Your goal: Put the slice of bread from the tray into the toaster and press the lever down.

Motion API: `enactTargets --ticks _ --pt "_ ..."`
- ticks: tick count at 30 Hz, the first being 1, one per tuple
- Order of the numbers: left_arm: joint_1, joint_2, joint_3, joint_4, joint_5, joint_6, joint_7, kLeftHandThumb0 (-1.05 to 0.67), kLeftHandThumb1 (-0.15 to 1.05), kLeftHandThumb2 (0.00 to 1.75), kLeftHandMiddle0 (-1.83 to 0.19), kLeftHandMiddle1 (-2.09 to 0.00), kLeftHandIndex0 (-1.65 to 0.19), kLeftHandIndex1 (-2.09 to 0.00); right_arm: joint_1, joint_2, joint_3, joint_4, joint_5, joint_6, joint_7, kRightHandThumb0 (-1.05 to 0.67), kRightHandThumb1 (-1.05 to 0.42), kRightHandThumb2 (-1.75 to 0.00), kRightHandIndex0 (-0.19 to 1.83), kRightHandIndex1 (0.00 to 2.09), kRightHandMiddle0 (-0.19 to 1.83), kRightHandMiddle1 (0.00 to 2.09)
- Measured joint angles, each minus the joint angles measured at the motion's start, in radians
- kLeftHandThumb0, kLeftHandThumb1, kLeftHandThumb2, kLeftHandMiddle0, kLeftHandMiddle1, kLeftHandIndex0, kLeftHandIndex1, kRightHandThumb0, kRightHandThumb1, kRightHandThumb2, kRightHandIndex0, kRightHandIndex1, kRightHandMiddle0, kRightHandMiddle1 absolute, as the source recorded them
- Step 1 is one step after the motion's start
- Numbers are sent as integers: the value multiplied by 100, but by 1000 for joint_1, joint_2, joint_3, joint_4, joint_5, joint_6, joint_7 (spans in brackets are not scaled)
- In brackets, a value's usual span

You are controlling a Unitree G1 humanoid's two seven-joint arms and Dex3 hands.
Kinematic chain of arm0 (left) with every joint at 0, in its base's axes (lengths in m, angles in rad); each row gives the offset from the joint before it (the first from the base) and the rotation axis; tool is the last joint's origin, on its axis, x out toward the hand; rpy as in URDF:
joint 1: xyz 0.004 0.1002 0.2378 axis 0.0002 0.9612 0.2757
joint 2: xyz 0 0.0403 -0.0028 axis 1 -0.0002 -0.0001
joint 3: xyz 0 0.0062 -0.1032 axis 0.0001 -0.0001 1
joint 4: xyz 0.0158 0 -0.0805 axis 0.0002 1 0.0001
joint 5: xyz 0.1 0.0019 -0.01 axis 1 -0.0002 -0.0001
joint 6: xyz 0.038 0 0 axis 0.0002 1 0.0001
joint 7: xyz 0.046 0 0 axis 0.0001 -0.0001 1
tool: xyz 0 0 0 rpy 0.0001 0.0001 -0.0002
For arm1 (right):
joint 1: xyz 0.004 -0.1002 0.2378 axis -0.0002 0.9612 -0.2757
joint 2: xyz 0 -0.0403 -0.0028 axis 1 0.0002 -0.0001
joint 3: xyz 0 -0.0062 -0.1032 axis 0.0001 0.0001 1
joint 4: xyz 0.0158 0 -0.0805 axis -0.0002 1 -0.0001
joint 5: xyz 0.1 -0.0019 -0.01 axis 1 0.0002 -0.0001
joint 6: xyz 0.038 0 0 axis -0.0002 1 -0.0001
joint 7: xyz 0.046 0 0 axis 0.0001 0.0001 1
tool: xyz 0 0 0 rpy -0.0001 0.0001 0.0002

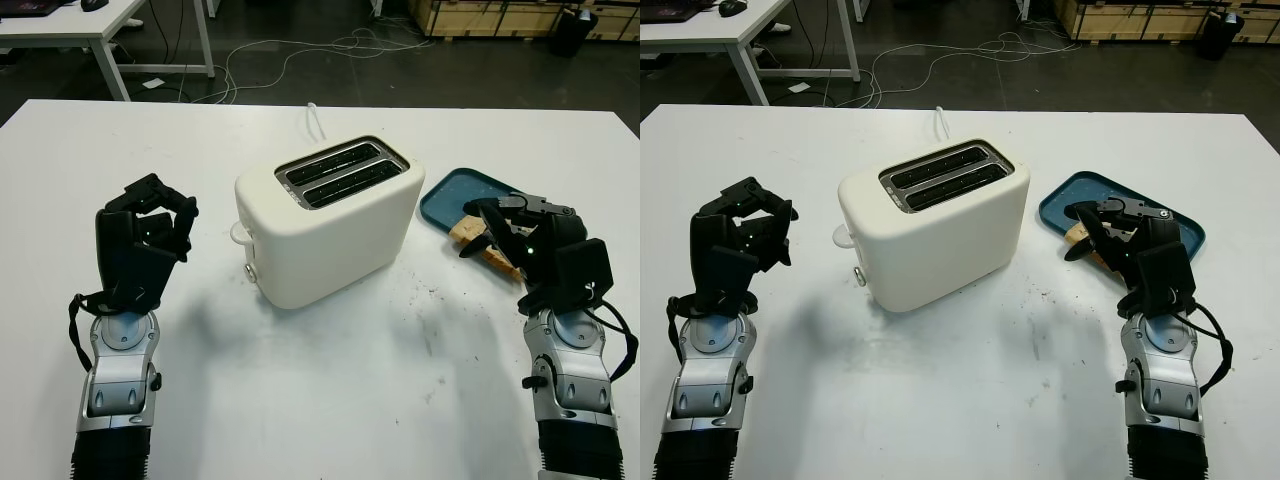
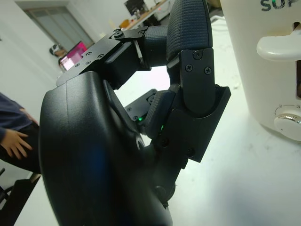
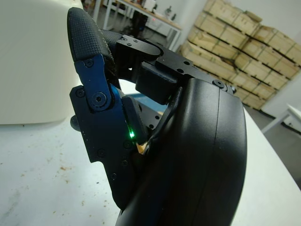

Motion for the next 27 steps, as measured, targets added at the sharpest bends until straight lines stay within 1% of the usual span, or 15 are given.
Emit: enactTargets --ticks 9,11,13,14,15,18,19,20,21,22,24,25,26,27 --pt "0 0 -7 -1 1 0 0 -82 79 62 -137 -153 -113 -154 0 -2 0 0 -1 0 2 -74 -92 -15 138 99 157 34" --pt "0 1 -7 -1 0 -1 0 -82 79 62 -137 -153 -114 -155 0 -7 4 0 -16 0 3 -74 -92 -17 133 106 154 36" --pt "0 2 -6 -1 0 -1 0 -82 79 61 -137 -154 -114 -156 1 -13 12 2 -50 -12 3 -71 -92 -18 125 114 147 39" --pt "0 2 -6 -1 -1 -1 0 -82 79 61 -137 -155 -114 -156 5 -17 18 5 -86 -44 -8 -72 -92 -18 119 117 141 39" --pt "0 3 -5 -1 -2 -1 0 -81 80 61 -136 -155 -113 -156 12 -26 26 10 -138 -97 -33 -73 -92 -16 107 119 130 39" --pt "0 4 -3 0 -2 -4 0 -81 80 61 -136 -155 -112 -156 42 -61 32 19 -311 -269 -148 -74 -92 -8 89 113 113 35" --pt "0 4 -3 0 -3 -4 0 -81 80 61 -136 -154 -113 -156 53 -77 32 23 -376 -318 -198 -76 -92 -7 76 107 101 29" --pt "0 4 -3 1 -4 -4 0 -81 80 61 -136 -154 -113 -156 65 -97 32 24 -443 -350 -244 -78 -92 -8 67 110 94 27" --pt "0 4 -3 1 -5 -4 0 -81 80 61 -136 -154 -113 -156 80 -120 32 22 -520 -363 -292 -79 -92 -10 53 114 84 23" --pt "0 3 -3 1 -5 -5 0 -81 80 60 -136 -153 -112 -155 96 -147 32 18 -598 -365 -332 -80 -92 -11 36 113 73 19" --pt "0 3 -4 1 -5 -5 0 -81 80 60 -136 -153 -112 -155 132 -192 33 6 -723 -358 -386 -80 -92 -11 26 100 63 12" --pt "0 3 -5 1 -5 -6 0 -81 80 60 -136 -153 -111 -156 145 -211 34 1 -774 -347 -402 -81 -92 -13 20 86 55 6" --pt "0 3 -6 1 -4 -10 0 -81 80 60 -136 -153 -111 -156 156 -229 38 -3 -815 -330 -410 -82 -92 -14 19 79 52 3" --pt "0 4 -6 1 -4 -12 0 -82 80 60 -136 -153 -112 -157 164 -243 44 -7 -853 -308 -413 -84 -92 -16 14 72 44 2"
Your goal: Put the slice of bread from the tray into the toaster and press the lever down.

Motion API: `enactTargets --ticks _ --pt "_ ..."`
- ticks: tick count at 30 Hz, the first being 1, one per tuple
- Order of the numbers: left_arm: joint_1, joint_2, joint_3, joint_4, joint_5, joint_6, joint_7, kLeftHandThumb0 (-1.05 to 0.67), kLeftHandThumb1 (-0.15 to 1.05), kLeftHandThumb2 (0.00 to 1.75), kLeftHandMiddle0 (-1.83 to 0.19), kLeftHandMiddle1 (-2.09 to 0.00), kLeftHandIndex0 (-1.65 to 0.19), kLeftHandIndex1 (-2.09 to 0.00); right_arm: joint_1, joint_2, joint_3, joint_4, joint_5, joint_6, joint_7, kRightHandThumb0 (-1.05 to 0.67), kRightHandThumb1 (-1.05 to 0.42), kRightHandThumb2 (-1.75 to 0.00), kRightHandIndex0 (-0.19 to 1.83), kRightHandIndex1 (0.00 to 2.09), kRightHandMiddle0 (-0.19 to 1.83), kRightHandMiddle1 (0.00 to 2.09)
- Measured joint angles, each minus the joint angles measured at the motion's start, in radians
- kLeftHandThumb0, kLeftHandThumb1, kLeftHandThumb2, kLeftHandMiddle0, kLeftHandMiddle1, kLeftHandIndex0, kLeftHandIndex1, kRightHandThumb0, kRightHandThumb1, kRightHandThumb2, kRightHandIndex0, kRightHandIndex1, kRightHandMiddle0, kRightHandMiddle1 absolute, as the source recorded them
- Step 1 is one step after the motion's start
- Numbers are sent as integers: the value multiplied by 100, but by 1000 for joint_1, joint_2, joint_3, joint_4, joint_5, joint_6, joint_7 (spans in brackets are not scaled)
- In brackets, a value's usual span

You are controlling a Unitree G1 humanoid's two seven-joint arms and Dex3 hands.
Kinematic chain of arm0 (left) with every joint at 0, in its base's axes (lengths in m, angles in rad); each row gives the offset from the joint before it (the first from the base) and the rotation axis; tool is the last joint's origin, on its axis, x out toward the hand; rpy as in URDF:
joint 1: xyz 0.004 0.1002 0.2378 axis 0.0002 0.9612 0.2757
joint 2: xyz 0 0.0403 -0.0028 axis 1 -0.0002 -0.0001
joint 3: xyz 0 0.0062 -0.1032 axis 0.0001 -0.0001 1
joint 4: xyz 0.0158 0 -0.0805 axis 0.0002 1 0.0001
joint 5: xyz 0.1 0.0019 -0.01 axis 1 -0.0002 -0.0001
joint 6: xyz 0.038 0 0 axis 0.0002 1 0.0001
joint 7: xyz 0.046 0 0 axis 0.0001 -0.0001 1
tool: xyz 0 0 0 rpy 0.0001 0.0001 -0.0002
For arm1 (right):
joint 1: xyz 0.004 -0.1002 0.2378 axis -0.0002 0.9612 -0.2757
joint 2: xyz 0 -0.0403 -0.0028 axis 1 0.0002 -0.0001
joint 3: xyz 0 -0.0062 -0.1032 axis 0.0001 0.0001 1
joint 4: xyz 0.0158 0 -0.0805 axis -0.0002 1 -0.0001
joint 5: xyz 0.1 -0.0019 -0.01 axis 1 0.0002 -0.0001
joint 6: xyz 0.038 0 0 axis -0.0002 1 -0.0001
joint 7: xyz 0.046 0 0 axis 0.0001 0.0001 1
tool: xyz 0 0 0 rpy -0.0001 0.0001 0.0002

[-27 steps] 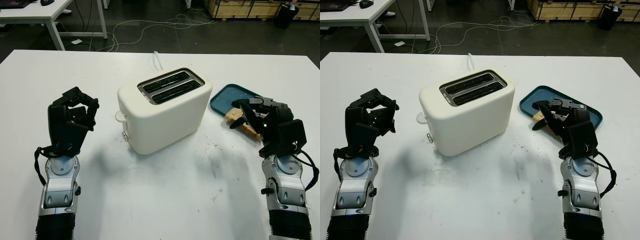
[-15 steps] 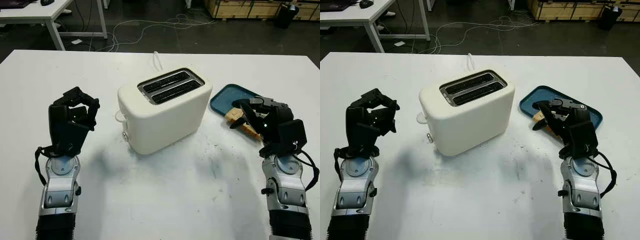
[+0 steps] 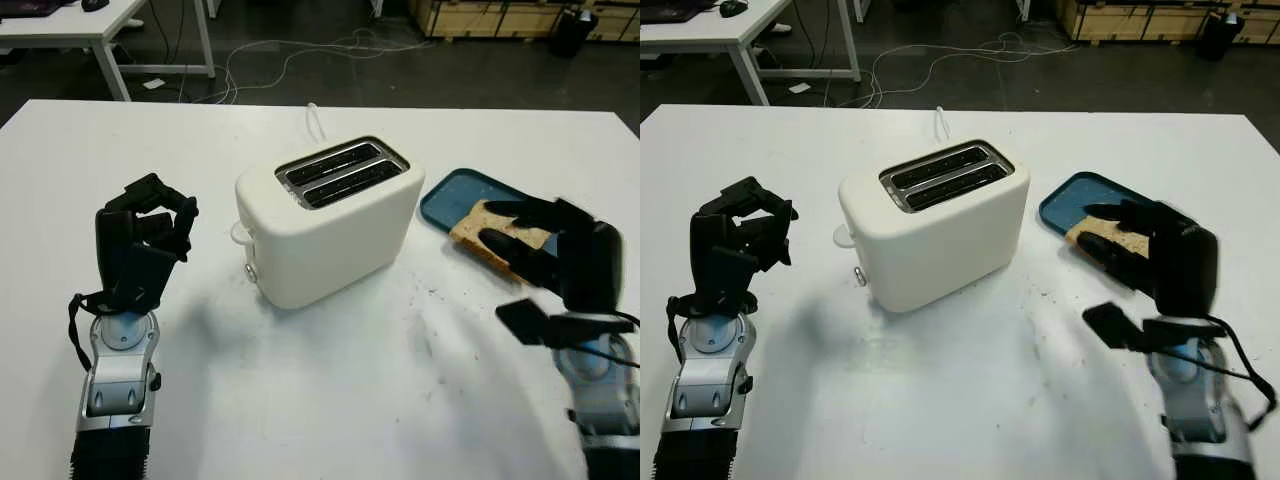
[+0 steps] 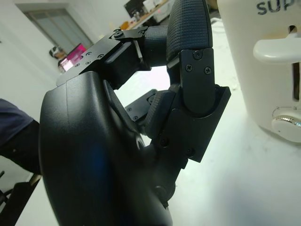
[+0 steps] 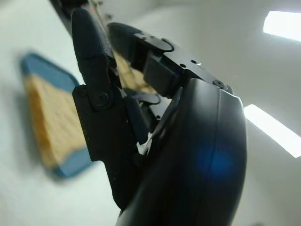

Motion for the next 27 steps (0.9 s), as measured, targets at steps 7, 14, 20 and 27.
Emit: enactTargets --ticks 7,14,20,27 --pt "0 1 0 0 1 0 0 -82 80 60 -136 -154 -112 -158 6 -50 83 -9 -200 246 92 -90 -92 -6 0 22 8 1" --pt "0 1 0 0 -3 0 -5 -81 80 60 -136 -154 -112 -157 -14 -104 134 16 -205 331 182 -96 -92 -3 0 0 0 0" --pt "0 1 0 0 -3 -1 -8 -81 81 59 -136 -153 -112 -157 -56 -126 171 92 -194 349 214 -97 -92 -1 0 0 0 0" --pt "0 1 0 0 -2 -1 -8 -81 81 59 -137 -152 -113 -155 -105 -156 213 179 -191 348 214 -95 -92 -4 0 0 0 0"
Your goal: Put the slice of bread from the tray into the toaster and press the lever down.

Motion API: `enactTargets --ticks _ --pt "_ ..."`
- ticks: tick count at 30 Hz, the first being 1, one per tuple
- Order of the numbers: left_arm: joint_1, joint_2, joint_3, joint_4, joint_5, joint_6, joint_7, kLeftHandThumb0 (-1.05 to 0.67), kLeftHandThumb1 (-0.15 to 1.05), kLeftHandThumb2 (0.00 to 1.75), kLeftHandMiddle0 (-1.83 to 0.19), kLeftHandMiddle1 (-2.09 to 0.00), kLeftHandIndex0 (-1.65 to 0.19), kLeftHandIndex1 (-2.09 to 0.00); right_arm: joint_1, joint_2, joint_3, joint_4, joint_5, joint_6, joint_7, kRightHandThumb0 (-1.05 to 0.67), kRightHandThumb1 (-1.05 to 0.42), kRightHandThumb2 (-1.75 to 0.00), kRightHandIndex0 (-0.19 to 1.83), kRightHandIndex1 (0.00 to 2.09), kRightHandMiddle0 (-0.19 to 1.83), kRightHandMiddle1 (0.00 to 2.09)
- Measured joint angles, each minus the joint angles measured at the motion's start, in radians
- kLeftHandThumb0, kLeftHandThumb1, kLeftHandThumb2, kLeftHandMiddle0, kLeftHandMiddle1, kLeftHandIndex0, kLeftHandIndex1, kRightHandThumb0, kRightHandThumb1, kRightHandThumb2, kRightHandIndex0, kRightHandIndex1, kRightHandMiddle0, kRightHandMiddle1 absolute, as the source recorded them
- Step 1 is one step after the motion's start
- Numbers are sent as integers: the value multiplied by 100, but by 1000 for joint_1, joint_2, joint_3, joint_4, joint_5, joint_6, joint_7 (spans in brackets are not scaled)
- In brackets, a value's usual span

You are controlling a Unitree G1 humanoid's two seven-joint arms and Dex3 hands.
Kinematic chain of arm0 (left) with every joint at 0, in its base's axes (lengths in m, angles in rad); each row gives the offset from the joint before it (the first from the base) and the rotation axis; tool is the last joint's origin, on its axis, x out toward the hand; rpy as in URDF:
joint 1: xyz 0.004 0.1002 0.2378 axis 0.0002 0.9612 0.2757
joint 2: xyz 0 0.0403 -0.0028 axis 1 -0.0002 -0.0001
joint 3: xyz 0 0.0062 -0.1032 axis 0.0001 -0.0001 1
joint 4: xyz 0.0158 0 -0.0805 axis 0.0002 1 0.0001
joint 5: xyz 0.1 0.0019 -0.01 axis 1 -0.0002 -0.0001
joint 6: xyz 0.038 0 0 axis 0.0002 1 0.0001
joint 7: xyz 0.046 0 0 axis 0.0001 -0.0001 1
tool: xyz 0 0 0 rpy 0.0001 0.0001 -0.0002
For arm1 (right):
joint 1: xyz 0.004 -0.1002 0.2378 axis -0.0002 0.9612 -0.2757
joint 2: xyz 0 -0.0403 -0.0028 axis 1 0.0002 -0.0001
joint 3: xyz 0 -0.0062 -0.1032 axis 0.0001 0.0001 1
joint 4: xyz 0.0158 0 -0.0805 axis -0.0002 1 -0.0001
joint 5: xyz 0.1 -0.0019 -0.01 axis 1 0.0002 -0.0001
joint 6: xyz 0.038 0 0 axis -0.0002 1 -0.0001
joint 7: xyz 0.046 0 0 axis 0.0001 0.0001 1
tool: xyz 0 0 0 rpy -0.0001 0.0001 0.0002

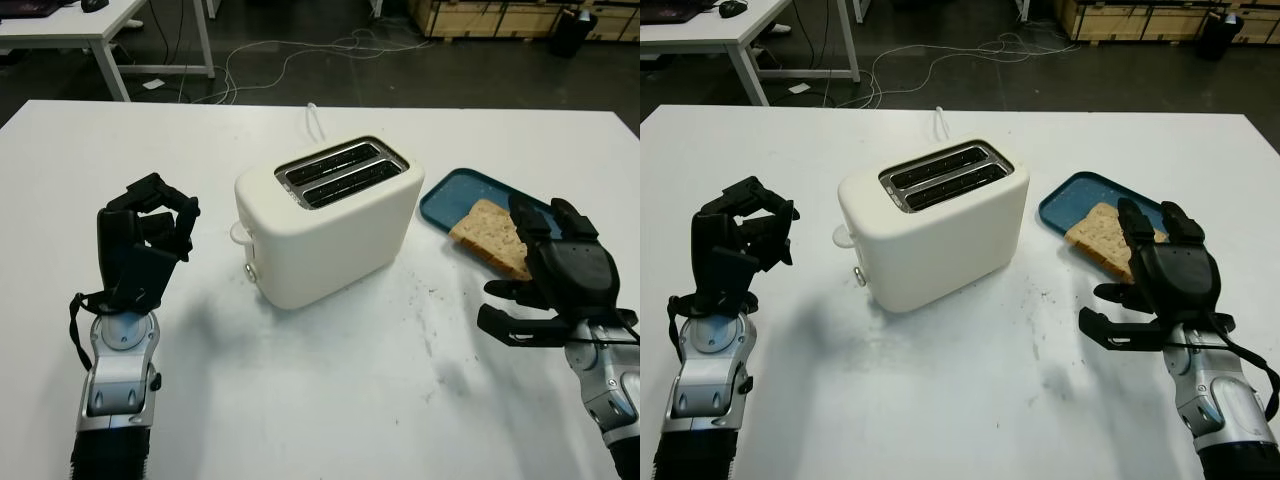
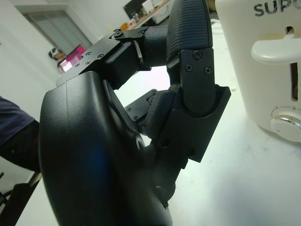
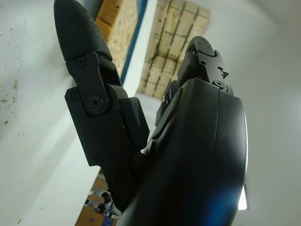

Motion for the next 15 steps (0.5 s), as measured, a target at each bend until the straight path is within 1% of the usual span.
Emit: enactTargets --ticks 8,15 --pt "-1 0 -1 0 2 0 0 -83 81 59 -136 -153 -113 -156 -54 -31 68 84 -1 -8 -5 -93 -92 -7 0 0 0 0" --pt "-2 0 -1 0 1 0 -4 -82 81 58 -136 -153 -113 -157 -98 -39 132 144 -2 -5 -5 -89 -92 -12 0 0 0 0"
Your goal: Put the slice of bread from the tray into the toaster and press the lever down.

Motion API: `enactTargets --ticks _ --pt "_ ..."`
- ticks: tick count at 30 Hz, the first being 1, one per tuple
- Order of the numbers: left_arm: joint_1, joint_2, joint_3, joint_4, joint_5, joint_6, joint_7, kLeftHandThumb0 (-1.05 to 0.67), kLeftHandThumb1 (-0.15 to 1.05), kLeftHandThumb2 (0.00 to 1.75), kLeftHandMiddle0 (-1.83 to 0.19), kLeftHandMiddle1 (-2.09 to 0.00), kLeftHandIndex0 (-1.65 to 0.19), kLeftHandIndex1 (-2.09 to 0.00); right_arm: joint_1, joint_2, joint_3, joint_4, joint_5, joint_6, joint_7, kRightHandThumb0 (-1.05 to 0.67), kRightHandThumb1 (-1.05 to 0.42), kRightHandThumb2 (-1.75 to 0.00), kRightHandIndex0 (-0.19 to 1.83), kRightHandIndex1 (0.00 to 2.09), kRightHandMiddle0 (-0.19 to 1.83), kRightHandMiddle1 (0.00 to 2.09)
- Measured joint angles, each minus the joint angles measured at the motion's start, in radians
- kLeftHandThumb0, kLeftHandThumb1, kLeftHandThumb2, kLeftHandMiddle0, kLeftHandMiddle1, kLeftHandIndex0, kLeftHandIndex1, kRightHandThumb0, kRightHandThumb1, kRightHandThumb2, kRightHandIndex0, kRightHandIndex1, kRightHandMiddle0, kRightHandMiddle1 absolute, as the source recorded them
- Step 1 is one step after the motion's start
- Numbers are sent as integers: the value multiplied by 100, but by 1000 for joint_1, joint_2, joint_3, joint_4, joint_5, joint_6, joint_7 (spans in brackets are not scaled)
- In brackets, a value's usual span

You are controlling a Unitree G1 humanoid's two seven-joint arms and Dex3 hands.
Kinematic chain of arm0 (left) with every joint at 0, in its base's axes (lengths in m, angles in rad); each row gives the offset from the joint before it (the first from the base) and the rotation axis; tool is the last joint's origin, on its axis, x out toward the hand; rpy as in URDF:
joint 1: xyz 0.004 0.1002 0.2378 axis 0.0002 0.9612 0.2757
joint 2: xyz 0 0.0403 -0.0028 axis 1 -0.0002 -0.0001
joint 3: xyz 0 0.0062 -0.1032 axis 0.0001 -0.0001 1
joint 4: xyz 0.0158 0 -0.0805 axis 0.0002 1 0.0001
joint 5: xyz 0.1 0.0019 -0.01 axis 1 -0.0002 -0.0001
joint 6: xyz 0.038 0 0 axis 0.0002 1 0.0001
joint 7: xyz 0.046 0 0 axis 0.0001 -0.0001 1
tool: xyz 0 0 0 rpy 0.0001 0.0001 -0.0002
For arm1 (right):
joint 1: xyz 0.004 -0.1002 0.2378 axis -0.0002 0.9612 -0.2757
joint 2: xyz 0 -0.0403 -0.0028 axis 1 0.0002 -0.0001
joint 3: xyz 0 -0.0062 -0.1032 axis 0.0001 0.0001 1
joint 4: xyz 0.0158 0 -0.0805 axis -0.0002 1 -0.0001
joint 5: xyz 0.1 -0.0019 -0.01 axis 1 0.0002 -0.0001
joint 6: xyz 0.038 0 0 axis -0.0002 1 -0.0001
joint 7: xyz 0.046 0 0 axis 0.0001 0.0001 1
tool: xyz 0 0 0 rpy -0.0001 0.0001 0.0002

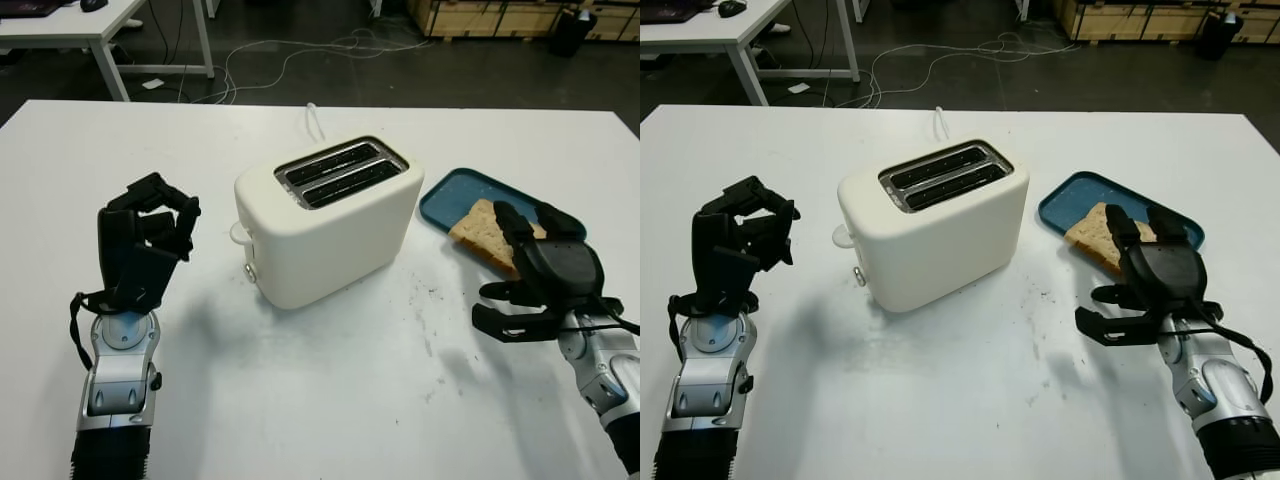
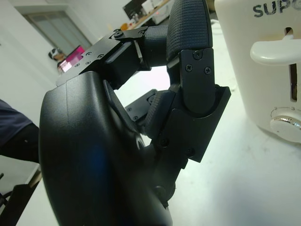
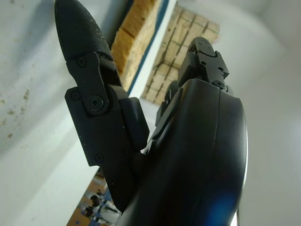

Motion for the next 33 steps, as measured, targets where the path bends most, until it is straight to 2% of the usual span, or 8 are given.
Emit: enactTargets --ticks 9,21,31,33 --pt "0 0 0 -1 -2 0 -3 -82 81 58 -136 -153 -113 -157 -64 -3 92 72 -5 23 -29 -82 -92 -17 0 0 0 0" --pt "0 0 1 -2 -4 -21 -5 -82 82 56 -136 -153 -113 -157 -192 3 207 252 -7 73 -93 -76 -92 -19 0 1 0 0" --pt "0 0 1 -2 -4 -22 -6 -82 83 54 -136 -152 -113 -155 -237 2 251 309 -7 140 -120 -72 -92 -15 0 0 0 0" --pt "0 0 1 -2 -4 -22 -6 -82 83 54 -136 -152 -113 -155 -238 2 255 314 -7 158 -132 -67 -92 -18 0 0 0 0"
